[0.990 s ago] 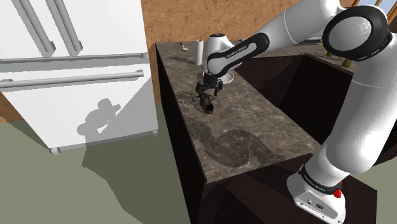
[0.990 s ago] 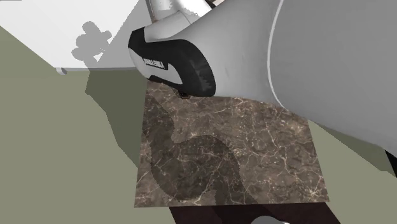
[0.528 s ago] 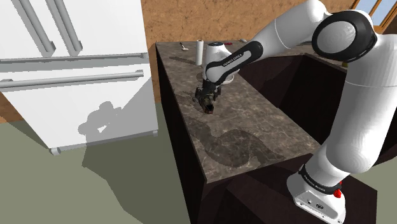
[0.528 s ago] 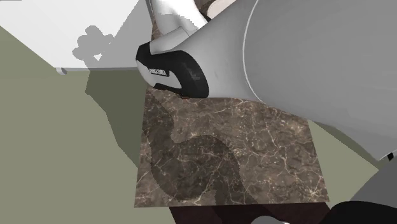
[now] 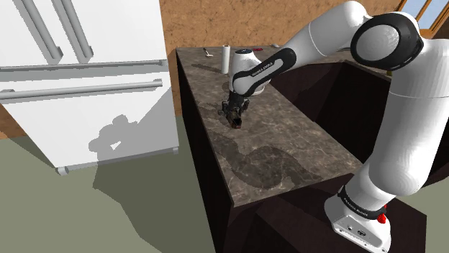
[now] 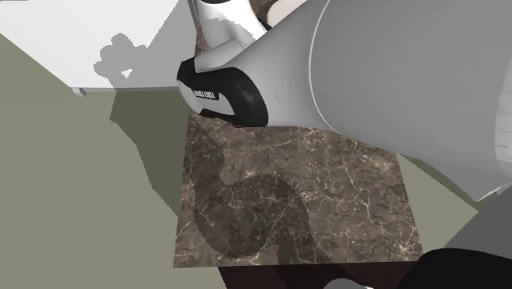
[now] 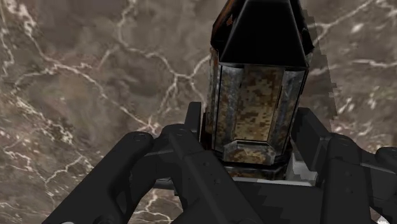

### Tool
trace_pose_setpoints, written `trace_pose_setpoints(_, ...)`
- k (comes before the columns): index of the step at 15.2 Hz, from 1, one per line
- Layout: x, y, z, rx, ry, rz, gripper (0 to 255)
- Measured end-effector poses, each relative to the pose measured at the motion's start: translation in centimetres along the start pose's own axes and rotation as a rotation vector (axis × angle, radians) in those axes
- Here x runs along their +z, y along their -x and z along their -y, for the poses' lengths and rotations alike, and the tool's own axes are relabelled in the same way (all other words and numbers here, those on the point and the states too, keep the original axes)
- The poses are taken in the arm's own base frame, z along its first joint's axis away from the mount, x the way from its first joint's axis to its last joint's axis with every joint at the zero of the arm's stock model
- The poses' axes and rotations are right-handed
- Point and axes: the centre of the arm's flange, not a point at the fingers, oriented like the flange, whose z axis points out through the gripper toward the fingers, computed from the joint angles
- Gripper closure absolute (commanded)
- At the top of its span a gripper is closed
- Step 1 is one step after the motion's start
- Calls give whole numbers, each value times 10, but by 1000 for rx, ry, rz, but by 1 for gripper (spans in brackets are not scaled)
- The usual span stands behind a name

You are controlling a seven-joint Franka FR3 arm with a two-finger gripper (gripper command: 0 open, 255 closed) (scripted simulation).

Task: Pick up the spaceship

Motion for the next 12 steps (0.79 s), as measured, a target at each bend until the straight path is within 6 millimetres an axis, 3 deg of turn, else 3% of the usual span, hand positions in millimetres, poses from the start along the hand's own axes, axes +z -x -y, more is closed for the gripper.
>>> trace_pose_setpoints(5,-2,0,0,0,0,0,255)
trace_pose_setpoints(12,-35,-2,0,0,1,1,255)
